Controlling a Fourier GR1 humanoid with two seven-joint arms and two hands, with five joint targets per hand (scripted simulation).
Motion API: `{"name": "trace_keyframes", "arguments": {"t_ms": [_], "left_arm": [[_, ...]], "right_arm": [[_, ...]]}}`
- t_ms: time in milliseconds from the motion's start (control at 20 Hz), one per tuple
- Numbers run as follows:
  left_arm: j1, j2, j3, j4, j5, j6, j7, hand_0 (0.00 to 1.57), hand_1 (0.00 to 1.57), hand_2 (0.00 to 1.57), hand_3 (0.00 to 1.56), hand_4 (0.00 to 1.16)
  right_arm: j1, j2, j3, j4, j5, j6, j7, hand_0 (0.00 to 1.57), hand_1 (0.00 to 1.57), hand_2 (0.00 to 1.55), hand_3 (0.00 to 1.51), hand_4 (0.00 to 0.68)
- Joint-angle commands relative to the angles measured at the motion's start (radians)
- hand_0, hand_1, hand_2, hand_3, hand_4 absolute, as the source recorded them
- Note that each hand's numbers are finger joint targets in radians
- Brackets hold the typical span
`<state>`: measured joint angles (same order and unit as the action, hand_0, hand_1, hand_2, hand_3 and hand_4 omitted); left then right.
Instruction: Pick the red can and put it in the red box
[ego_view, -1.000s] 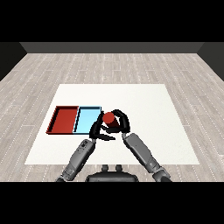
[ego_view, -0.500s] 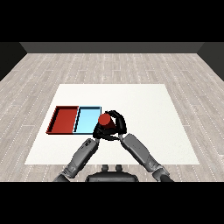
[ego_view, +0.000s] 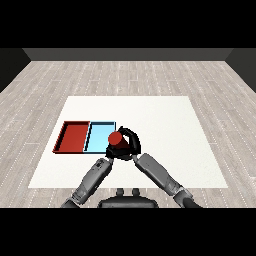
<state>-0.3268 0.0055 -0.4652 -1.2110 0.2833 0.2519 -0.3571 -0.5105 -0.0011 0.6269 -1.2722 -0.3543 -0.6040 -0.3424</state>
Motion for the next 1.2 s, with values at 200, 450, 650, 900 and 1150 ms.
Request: {"name": "trace_keyframes", "arguments": {"t_ms": [200, 450, 650, 900, 1150], "left_arm": [[-0.067, -0.005, -0.016, 0.05, 0.092, 0.271, 0.031, 1.33, 1.33, 1.41, 1.36, 0.95], [-0.073, -0.005, -0.009, 0.025, -0.018, 0.309, 0.148, 1.51, 1.51, 1.47, 1.39, 0.88], [-0.084, -0.005, -0.092, 0.011, 0.026, 0.429, 0.092, 1.57, 1.57, 1.51, 1.41, 1.0], [-0.053, -0.003, -0.008, -0.012, -0.031, 0.377, 0.069, 1.57, 1.57, 1.52, 1.41, 0.91], [-0.06, -0.005, -0.013, 0.021, -0.023, 0.405, 0.043, 1.57, 1.57, 1.53, 1.45, 1.12]], "right_arm": [[-0.021, 0.001, 0.031, 0.013, -0.011, 0.003, 0.019, 1.41, 1.41, 1.45, 1.37, 0.627], [-0.043, 0.001, 0.085, 0.008, -0.066, -0.063, -0.004, 1.55, 1.55, 1.47, 1.38, 0.614], [-0.058, 0.001, 0.083, 0.01, -0.064, -0.067, -0.024, 1.46, 1.46, 1.45, 1.38, 0.607], [-0.065, 0.001, 0.044, -0.019, -0.071, -0.047, 0.028, 1.44, 1.44, 1.44, 1.38, 0.624], [0.058, -0.027, 0.058, -0.081, 0.015, -0.001, 0.026, 0.0, 0.0, 0.0, 0.0, 0.0]]}}
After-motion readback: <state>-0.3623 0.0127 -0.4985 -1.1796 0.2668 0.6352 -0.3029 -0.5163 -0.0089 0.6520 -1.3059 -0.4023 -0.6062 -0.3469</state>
